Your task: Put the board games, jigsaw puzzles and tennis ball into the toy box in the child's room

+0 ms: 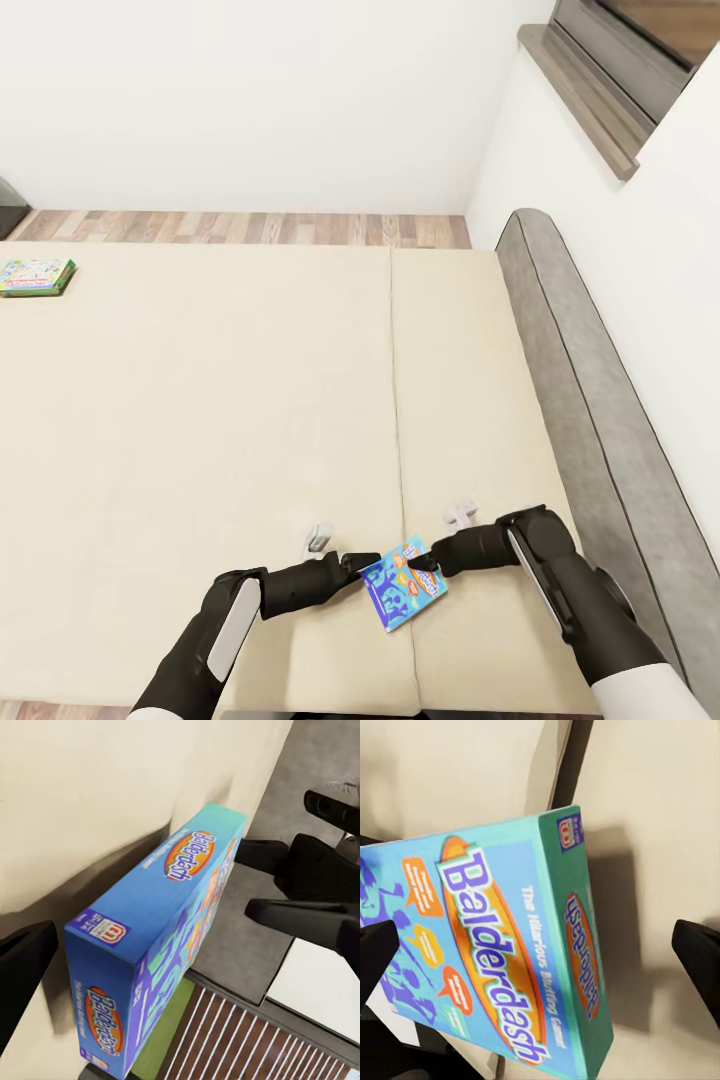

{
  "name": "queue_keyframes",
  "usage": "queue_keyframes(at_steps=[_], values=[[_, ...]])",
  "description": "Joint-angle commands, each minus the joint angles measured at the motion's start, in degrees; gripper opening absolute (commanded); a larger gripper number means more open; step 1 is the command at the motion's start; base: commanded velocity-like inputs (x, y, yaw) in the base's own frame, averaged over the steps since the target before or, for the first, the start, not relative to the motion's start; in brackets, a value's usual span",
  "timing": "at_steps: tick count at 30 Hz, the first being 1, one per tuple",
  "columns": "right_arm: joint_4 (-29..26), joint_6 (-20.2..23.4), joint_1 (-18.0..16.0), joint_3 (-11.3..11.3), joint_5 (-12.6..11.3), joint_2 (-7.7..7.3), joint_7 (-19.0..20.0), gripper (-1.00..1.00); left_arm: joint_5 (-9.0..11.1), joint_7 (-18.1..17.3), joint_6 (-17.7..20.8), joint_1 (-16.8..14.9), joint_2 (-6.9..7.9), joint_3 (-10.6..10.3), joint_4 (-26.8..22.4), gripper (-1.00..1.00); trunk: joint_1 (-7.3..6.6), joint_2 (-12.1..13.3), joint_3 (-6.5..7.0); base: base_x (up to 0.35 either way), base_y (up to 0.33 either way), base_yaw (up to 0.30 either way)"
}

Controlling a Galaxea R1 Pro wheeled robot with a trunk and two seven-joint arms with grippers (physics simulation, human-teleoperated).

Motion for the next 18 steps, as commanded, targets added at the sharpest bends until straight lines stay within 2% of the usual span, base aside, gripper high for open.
queue_keyframes(at_steps=[1,18], values=[[2.9,0.1,0.0,0.1,1.5,-0.04,0.4,1.00,-0.3,0.0,-0.1,0.0,-0.02,0.1,0.0,1.00,0.01,0.0,-0.04,0.000,0.000,0.000],[2.9,0.1,0.1,0.1,1.4,0.05,0.5,1.00,-0.4,0.1,-0.1,0.0,-0.06,0.1,0.0,1.00,0.01,0.0,-0.04,0.000,0.000,0.000]])
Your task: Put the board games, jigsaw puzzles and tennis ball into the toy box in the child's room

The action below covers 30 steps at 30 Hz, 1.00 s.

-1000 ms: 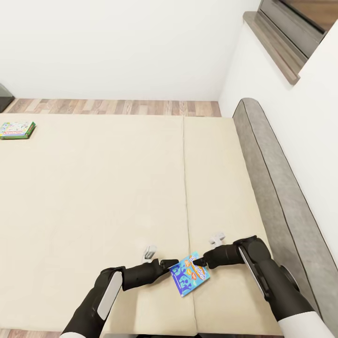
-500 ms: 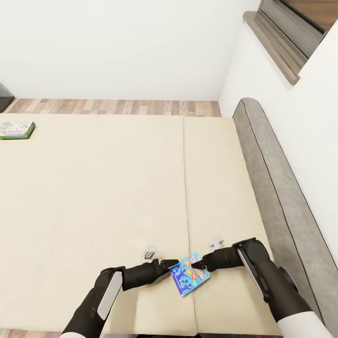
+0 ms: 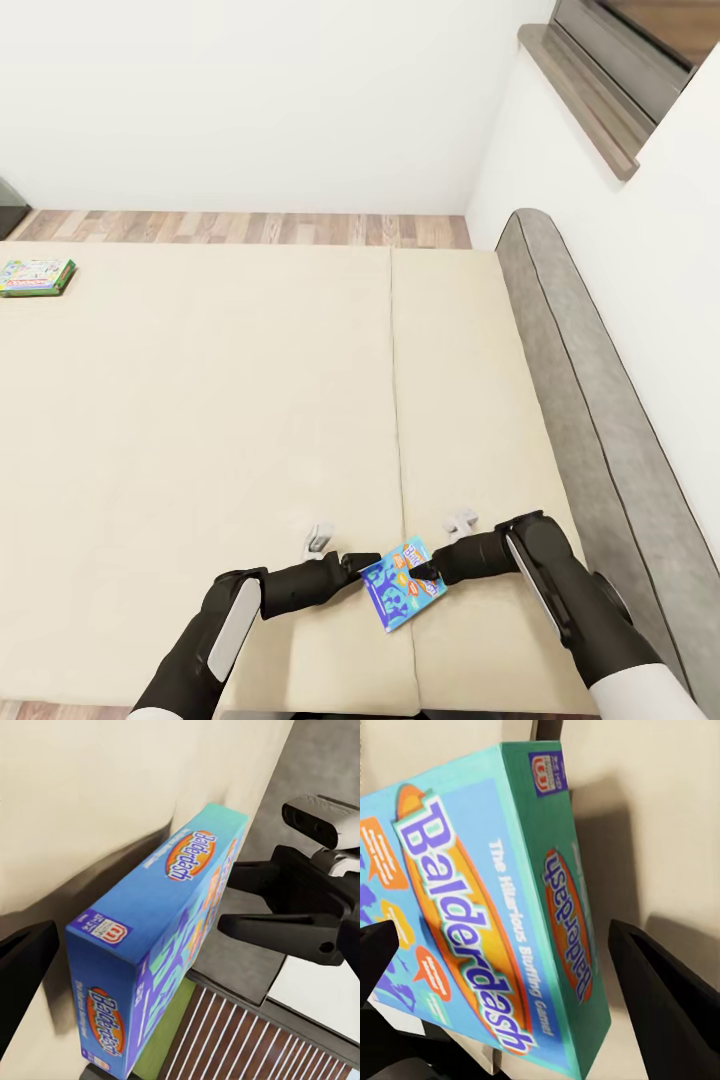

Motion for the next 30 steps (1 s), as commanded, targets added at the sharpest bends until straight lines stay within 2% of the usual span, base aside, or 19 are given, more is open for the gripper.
queue_keyframes(at_steps=[1,14,30], values=[[0.0,0.1,0.0,0.1,1.0,0.00,0.5,1.00,-0.3,0.0,-0.1,0.0,-0.02,0.0,0.0,1.00,0.00,0.0,-0.03,0.000,0.000,0.000],[0.0,0.1,0.1,0.1,1.2,1.13,0.3,1.00,-0.3,0.0,-0.1,0.0,-0.02,0.0,0.0,1.00,0.00,0.0,-0.03,0.000,0.000,0.000],[0.3,0.1,0.1,0.1,1.5,1.52,-0.3,1.00,-0.4,0.0,-0.1,0.0,0.00,0.0,-0.2,1.00,0.00,0.0,-0.03,0.000,0.000,0.000]])
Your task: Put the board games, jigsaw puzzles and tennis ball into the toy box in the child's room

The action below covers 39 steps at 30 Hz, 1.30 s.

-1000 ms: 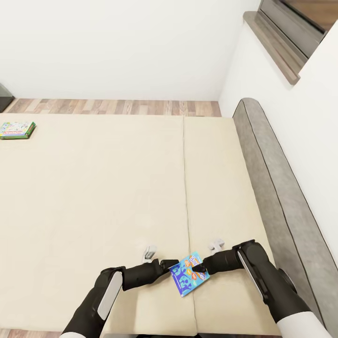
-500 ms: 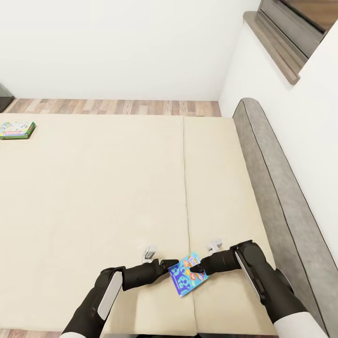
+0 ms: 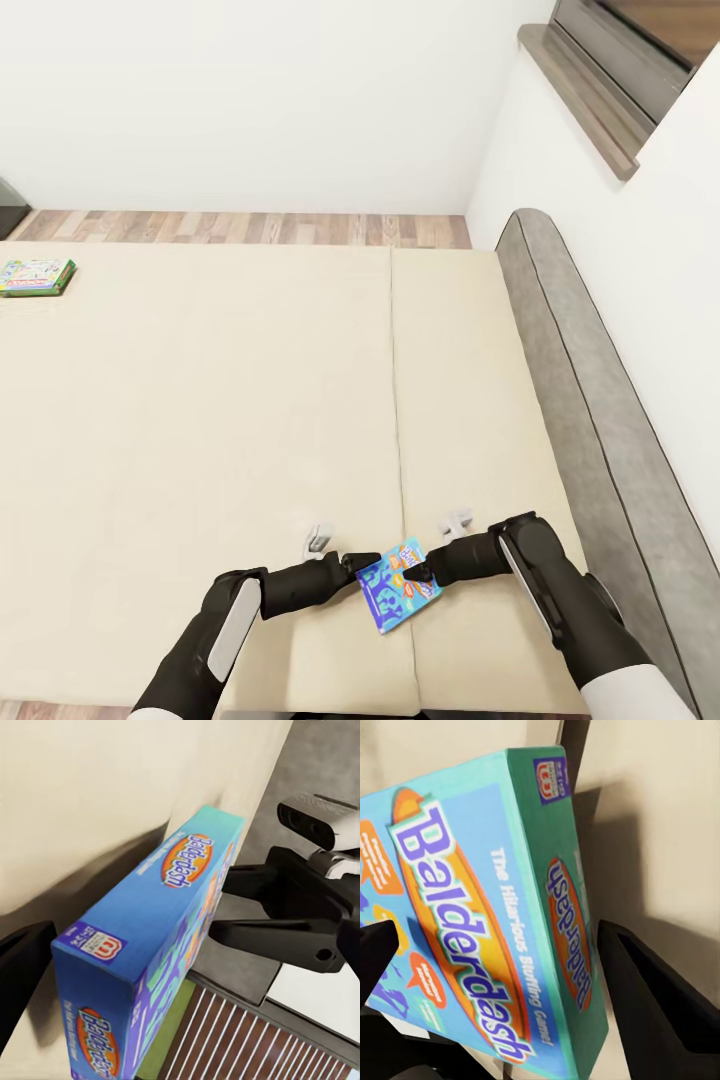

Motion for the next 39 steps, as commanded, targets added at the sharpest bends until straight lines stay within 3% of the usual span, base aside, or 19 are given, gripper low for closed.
queue_keyframes(at_steps=[1,16,30,39], values=[[0.0,0.1,0.0,0.1,0.9,-0.02,0.4,1.00,-0.4,0.0,-0.1,0.0,0.03,0.1,-0.1,1.00,0.00,0.0,-0.03,0.000,0.000,0.000],[0.0,0.1,-0.1,0.0,0.8,0.00,-2.8,1.00,-0.6,0.0,-0.2,0.3,0.23,0.1,-0.7,1.00,0.00,0.0,-0.03,0.000,0.000,0.000],[0.0,0.1,0.0,-0.1,0.6,0.01,-3.4,1.00,-0.4,0.1,-0.3,0.3,0.04,0.0,-0.4,1.00,0.00,0.0,-0.03,0.000,0.000,0.000],[0.0,0.1,0.0,-0.1,0.6,0.01,-3.5,1.00,-0.2,0.2,-0.3,0.1,-0.02,-1.3,0.0,1.00,0.00,0.0,-0.03,0.000,0.000,0.000]])
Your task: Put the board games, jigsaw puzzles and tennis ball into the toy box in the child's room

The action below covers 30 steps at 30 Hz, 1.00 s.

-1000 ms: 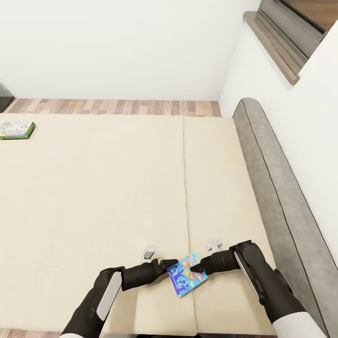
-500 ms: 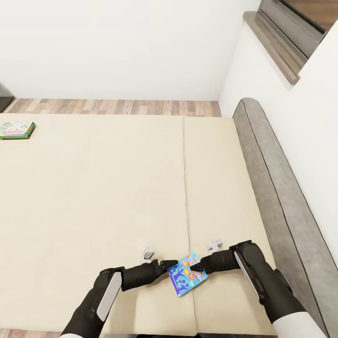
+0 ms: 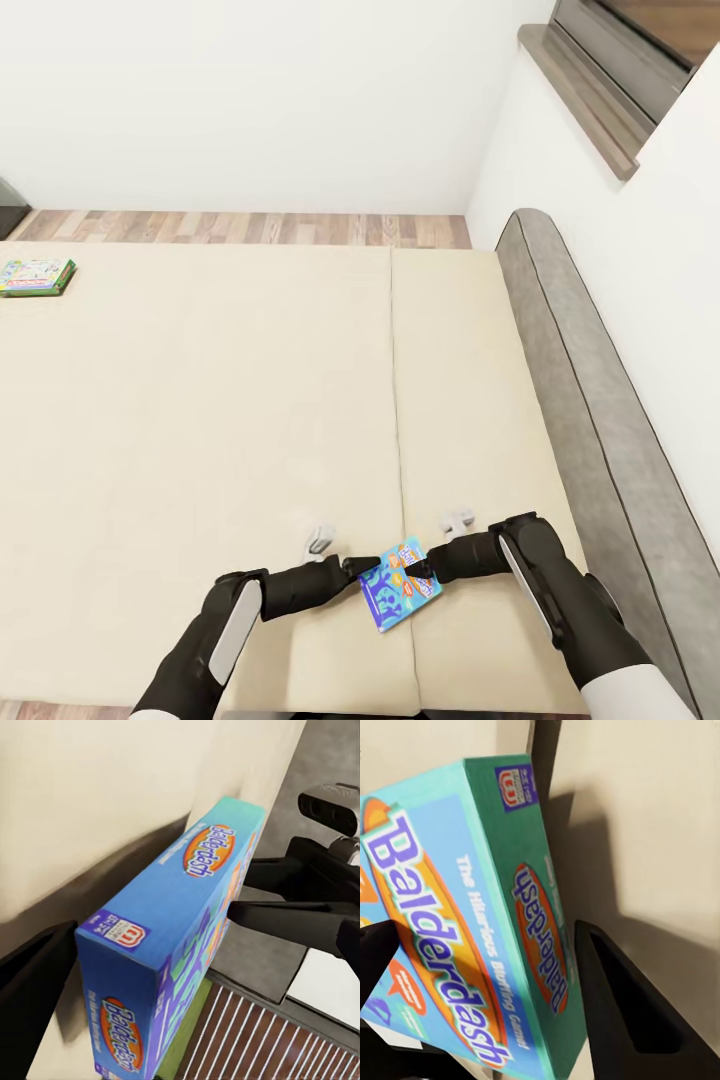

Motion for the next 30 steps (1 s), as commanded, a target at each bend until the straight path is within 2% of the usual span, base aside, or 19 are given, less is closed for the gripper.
queue_keyframes(at_steps=[1,12,30], values=[[0.1,0.1,0.0,0.0,2.9,0.00,0.4,1.00,2.0,-0.2,1.2,0.0,-0.09,-1.0,0.0,1.00,0.01,0.0,-0.04,0.000,0.000,0.000],[0.1,0.1,0.0,0.0,2.8,0.00,0.6,1.00,2.0,-0.2,0.9,-0.2,-0.27,-1.8,0.5,1.00,0.01,0.0,-0.04,0.000,0.000,0.000],[0.1,0.1,0.0,0.0,2.8,-0.07,0.8,1.00,2.1,-0.1,-2.4,-1.8,-0.72,-1.9,5.0,1.00,0.01,0.0,-0.04,0.000,0.000,0.000]])
